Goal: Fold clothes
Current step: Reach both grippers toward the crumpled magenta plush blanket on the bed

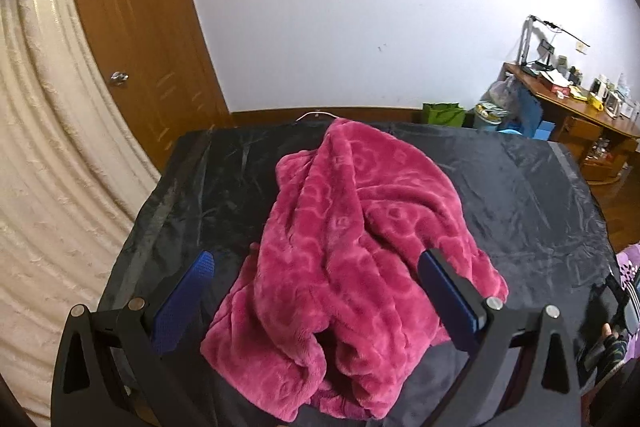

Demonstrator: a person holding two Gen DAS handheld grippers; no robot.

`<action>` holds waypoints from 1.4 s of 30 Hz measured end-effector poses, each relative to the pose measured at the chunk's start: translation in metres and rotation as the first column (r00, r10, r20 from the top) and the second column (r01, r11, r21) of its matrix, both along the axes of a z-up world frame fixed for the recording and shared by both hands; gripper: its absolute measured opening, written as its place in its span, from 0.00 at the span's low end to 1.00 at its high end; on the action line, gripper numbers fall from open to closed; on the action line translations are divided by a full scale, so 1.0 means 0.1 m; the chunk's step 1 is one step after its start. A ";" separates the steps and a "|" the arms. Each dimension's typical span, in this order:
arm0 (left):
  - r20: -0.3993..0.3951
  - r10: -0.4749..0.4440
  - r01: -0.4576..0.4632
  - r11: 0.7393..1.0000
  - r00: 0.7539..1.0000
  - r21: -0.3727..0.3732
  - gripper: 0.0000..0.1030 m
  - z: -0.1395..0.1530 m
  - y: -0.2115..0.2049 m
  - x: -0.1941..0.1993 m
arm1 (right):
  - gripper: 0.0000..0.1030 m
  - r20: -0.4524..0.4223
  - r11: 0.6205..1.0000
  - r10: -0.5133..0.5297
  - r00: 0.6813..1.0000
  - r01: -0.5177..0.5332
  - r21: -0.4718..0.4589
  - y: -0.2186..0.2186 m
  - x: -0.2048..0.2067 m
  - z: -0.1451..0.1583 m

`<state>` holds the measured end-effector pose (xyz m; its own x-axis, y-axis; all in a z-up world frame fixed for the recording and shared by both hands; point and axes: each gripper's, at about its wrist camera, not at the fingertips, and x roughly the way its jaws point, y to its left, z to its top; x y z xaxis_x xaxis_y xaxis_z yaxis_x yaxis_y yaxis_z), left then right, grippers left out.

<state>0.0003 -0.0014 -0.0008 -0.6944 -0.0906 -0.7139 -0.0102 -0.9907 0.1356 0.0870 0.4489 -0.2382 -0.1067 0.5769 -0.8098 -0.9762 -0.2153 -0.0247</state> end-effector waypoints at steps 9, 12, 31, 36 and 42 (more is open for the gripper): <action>0.091 0.049 -0.057 0.994 0.995 0.088 0.99 -0.17 -0.29 0.06 | 1.00 -0.003 1.000 0.001 1.000 -0.001 -0.002 0.01 0.00 0.00; 0.119 0.069 -0.085 0.988 0.991 0.132 0.99 -0.24 -0.43 0.08 | 1.00 0.003 0.999 0.028 1.000 -0.028 -0.020 -0.03 -0.01 0.01; 0.278 0.058 -0.141 0.948 0.959 0.286 0.99 -1.14 -1.52 -0.63 | 1.00 -0.109 0.884 0.464 0.879 -0.468 -0.014 -1.12 -0.75 0.65; 0.322 -0.025 -0.083 0.944 0.947 0.320 0.99 -1.34 -1.52 -0.91 | 1.00 -0.200 0.734 0.668 0.717 -0.679 0.017 -1.83 -1.25 1.02; 0.358 -0.052 -0.084 0.932 0.932 0.353 0.99 -1.53 -1.68 -1.14 | 1.00 -0.261 0.477 0.854 0.450 -0.877 0.051 -2.87 -1.69 1.37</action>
